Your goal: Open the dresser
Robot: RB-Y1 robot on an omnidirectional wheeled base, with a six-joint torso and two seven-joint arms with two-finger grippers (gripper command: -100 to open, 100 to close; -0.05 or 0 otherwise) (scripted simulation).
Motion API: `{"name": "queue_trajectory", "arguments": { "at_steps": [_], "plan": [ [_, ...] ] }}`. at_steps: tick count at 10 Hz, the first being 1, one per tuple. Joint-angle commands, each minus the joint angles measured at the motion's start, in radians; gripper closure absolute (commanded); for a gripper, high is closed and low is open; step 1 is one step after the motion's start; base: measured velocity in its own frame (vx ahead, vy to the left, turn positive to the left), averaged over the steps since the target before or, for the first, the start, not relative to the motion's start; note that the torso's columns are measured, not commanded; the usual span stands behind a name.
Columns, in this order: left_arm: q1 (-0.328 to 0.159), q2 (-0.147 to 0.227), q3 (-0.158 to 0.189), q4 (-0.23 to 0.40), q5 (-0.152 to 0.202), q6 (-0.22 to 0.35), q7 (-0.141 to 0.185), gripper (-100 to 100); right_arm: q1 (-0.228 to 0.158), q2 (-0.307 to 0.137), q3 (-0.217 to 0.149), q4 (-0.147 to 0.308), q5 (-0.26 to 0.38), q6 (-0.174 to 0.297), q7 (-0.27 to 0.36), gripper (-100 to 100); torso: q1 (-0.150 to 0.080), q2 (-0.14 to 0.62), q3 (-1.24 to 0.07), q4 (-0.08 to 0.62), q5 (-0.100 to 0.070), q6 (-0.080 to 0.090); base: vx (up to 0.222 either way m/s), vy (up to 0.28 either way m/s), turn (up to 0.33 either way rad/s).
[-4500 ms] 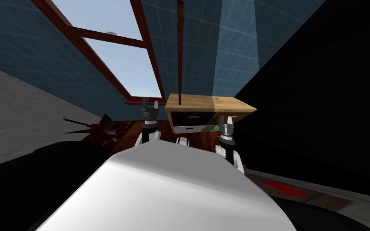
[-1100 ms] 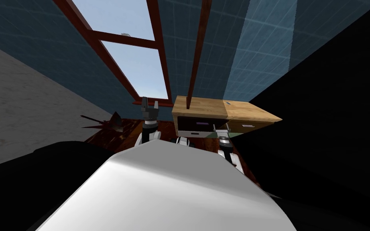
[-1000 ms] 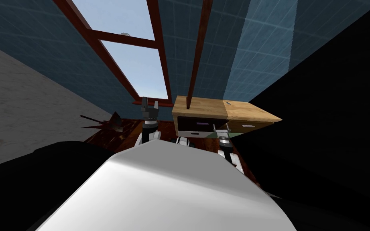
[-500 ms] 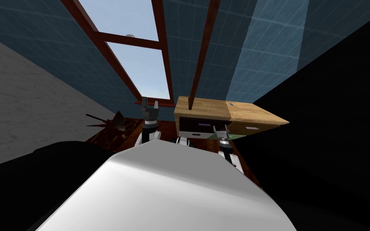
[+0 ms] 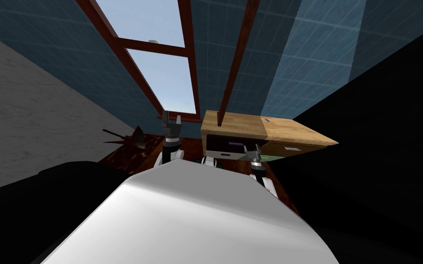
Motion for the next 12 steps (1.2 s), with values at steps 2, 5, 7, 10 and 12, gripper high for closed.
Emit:
{"name": "queue_trajectory", "arguments": {
  "at_steps": [2, 5, 7, 10, 12],
  "plan": [
    [0.000, 0.000, 0.000, 0.000, 0.000, 0.000, 0.000, 0, -0.005, 0.010, -0.016, 0.051, 0.030, -0.018, 0.108, -100, 0.001, -0.001, 0.000, 0.000, 0.000, 0.000, 0.016, 0.047, 0.062],
    [0.000, 0.000, 0.000, 0.000, 0.000, 0.000, 0.000, 0, -0.008, 0.017, -0.027, 0.082, 0.049, -0.029, 0.182, -100, 0.000, 0.000, 0.000, 0.000, 0.000, 0.000, 0.006, 0.034, 0.044],
    [0.000, 0.000, 0.000, 0.000, 0.000, 0.000, 0.000, 0, -0.011, 0.026, -0.037, 0.113, 0.067, -0.039, 0.242, -100, 0.000, -0.001, 0.000, 0.000, 0.000, 0.000, 0.017, 0.041, 0.063],
    [0.000, 0.000, 0.000, 0.000, 0.000, 0.000, 0.000, 0, -0.015, 0.050, -0.057, 0.168, 0.099, -0.058, 0.328, -100, 0.000, 0.000, 0.000, 0.000, 0.000, 0.000, 0.011, 0.042, 0.061],
    [0.000, 0.000, 0.000, 0.000, 0.000, 0.000, 0.000, 0, -0.017, 0.066, -0.065, 0.193, 0.113, -0.066, 0.376, -100, -0.001, 0.000, 0.000, 0.000, 0.000, 0.000, 0.013, 0.039, 0.065]
  ]
}}
